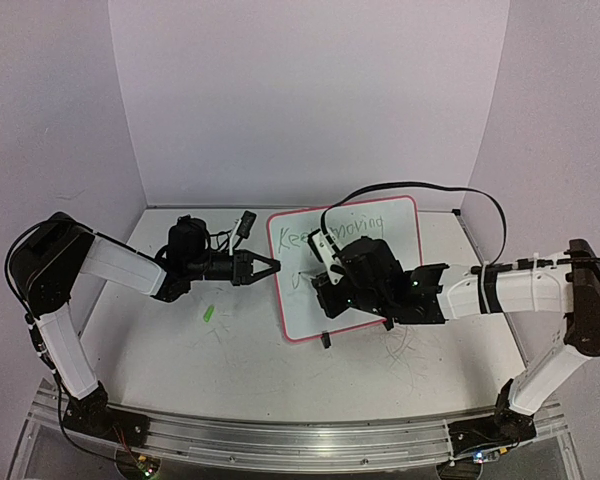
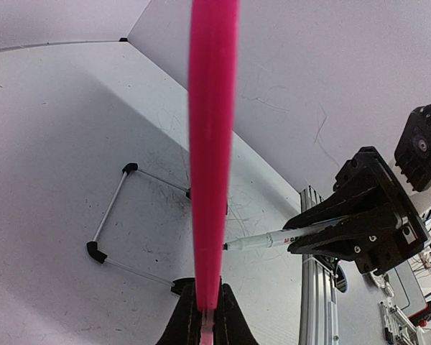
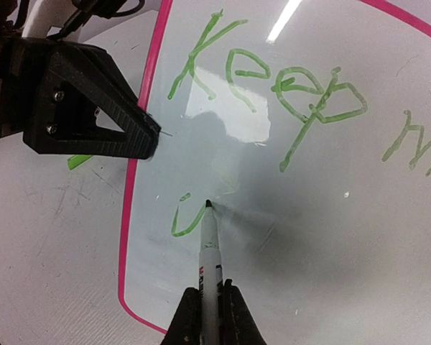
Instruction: Write a sentence on the whiteboard
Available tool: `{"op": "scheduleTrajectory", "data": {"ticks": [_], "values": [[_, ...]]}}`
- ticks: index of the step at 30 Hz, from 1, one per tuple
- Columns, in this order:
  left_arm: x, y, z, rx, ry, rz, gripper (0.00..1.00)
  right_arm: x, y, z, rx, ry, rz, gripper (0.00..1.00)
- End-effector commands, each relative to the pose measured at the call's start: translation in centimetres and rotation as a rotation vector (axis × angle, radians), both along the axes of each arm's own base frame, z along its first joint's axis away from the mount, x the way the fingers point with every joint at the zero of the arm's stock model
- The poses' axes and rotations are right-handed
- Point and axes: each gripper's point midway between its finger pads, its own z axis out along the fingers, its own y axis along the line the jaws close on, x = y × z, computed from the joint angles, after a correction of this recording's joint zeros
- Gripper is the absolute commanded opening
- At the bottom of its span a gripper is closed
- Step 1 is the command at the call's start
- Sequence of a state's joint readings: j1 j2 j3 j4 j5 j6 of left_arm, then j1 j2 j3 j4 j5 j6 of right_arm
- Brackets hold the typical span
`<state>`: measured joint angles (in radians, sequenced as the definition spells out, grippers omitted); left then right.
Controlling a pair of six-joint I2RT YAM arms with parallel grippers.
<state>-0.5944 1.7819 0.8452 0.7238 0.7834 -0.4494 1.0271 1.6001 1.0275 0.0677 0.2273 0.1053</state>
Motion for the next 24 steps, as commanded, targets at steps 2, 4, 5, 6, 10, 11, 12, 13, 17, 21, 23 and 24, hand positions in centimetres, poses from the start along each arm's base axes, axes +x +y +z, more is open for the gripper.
{"op": "scheduleTrajectory", "data": {"ticks": [2,4,5,6,10,11,12,13,17,21,23,24], "values": [[0.4,-0.1,2.4,-0.03,-0.077,-0.007,0.0,0.7,-0.4,1.0,0.044,-0.01,-0.026,0.0],[0.4,-0.1,2.4,-0.029,-0.078,-0.007,0.0,0.4,-0.7,0.6,0.039,-0.002,-0.026,0.0],[0.4,-0.1,2.3,-0.029,-0.076,-0.007,0.0,0.3,-0.7,0.6,0.039,0.001,-0.023,0.0],[0.4,-0.1,2.3,-0.028,-0.075,-0.007,0.0,0.2,-0.8,0.5,0.039,0.005,-0.021,0.0],[0.5,-0.2,2.4,-0.03,-0.076,-0.01,0.0,-0.1,-0.7,-0.2,0.036,0.025,-0.01,0.0],[0.5,-0.2,2.5,-0.031,-0.078,-0.01,0.0,-0.2,-0.7,-0.5,0.034,0.031,-0.007,0.0],[0.5,-0.2,2.5,-0.031,-0.077,-0.011,0.0,-0.3,-0.7,-0.7,0.032,0.036,-0.003,0.0],[0.5,-0.2,2.4,-0.03,-0.076,-0.009,0.0,-0.3,-0.7,-0.9,0.029,0.04,0.0,0.0],[0.5,-0.2,2.5,-0.03,-0.076,-0.009,0.0,-0.6,-0.7,-1.4,0.023,0.053,0.007,0.0],[0.6,-0.2,2.4,-0.028,-0.073,-0.008,0.0,-1.0,-1.0,-2.1,0.012,0.071,0.01,0.0],[0.6,-0.2,2.4,-0.029,-0.075,-0.009,0.0,-1.1,-1.3,-2.4,0.005,0.078,0.007,0.0],[0.5,-0.2,2.4,-0.028,-0.074,-0.01,0.0,-1.1,-1.5,-2.6,0.002,0.078,0.001,0.0]]}}
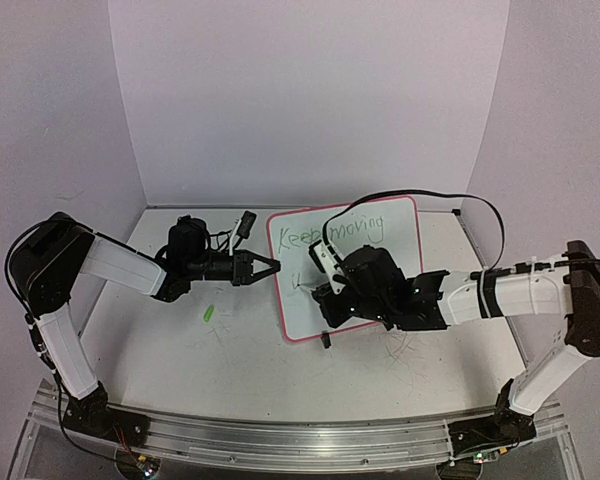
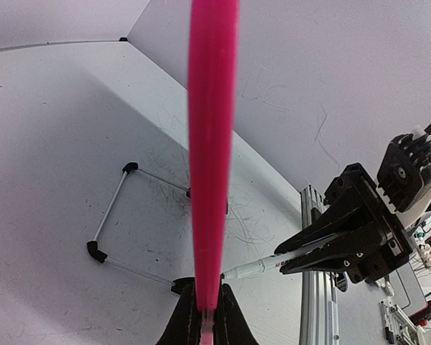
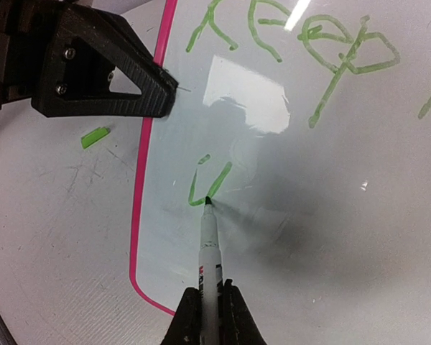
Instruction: Write a sentence on the whiteboard
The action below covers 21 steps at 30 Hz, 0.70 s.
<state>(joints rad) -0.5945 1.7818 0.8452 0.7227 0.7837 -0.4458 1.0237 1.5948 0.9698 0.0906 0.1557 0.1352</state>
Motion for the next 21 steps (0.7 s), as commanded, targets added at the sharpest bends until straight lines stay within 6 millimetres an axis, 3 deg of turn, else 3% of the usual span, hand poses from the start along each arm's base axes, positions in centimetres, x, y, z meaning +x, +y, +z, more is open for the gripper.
{"op": "scheduleTrajectory", "data": {"ticks": [1,5,11,17,21], "values": [[0.6,-0.2,2.3,-0.029,-0.071,-0.009,0.0,0.2,-1.6,-0.5,-0.018,0.01,-0.049,0.0],[0.6,-0.3,2.2,-0.027,-0.067,-0.01,0.0,0.7,-2.5,0.7,-0.01,-0.026,-0.094,0.0],[0.6,-0.3,2.4,-0.029,-0.07,-0.01,0.0,-0.3,-1.5,6.1,0.163,-0.101,-0.014,0.0],[0.6,-0.3,2.4,-0.029,-0.07,-0.011,0.0,0.7,-0.7,4.8,0.104,-0.099,-0.021,0.0],[0.5,-0.2,2.4,-0.028,-0.069,-0.011,0.0,1.2,-0.5,5.6,0.109,-0.12,-0.03,0.0]]}}
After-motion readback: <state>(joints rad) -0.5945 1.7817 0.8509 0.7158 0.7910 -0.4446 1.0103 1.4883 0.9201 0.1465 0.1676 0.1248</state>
